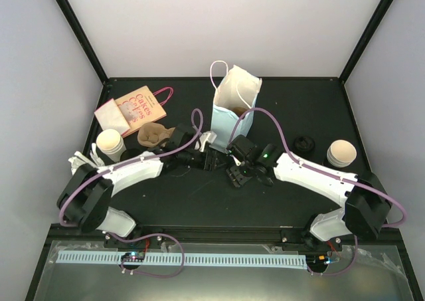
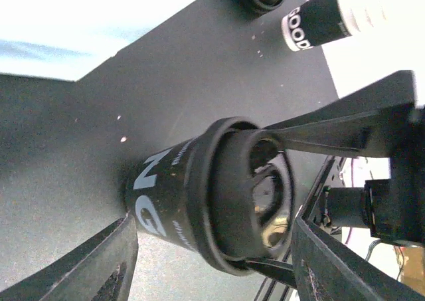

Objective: Pack the takeout coffee

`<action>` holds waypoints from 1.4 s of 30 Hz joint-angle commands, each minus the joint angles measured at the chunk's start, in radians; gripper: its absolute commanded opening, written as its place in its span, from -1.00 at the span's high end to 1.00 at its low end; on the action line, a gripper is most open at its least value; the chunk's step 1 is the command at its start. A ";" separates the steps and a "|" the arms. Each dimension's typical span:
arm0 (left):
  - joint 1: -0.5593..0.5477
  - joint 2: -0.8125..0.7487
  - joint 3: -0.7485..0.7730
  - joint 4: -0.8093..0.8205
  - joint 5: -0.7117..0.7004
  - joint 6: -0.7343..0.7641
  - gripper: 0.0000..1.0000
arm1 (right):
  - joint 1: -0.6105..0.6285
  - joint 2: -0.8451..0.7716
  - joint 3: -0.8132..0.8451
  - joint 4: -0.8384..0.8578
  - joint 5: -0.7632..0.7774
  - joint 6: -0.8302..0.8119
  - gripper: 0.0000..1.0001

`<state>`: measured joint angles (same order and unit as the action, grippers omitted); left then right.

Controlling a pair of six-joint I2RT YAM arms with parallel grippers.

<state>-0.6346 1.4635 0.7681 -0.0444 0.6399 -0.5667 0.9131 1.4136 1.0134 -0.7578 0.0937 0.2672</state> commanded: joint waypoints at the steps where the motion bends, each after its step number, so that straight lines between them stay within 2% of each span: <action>1: -0.001 -0.091 0.002 -0.033 -0.043 0.054 -0.33 | 0.004 0.030 0.015 -0.034 -0.055 0.005 -0.44; 13: 0.002 -0.105 0.001 0.002 -0.002 0.056 -0.45 | 0.007 0.012 0.037 -0.001 -0.127 -0.060 -0.44; 30: 0.003 0.034 0.041 0.024 0.061 0.048 -0.44 | 0.008 0.016 0.064 0.003 -0.113 -0.094 -0.53; 34: 0.004 0.055 0.043 0.015 0.059 0.050 -0.41 | 0.009 0.011 0.072 0.003 -0.108 -0.094 -0.67; 42: 0.002 0.087 0.045 -0.008 0.055 0.062 -0.36 | 0.009 0.008 0.092 -0.009 -0.099 -0.099 -0.72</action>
<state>-0.6342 1.5349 0.7803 -0.0513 0.6838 -0.5262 0.9150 1.4223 1.0748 -0.7631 -0.0101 0.1791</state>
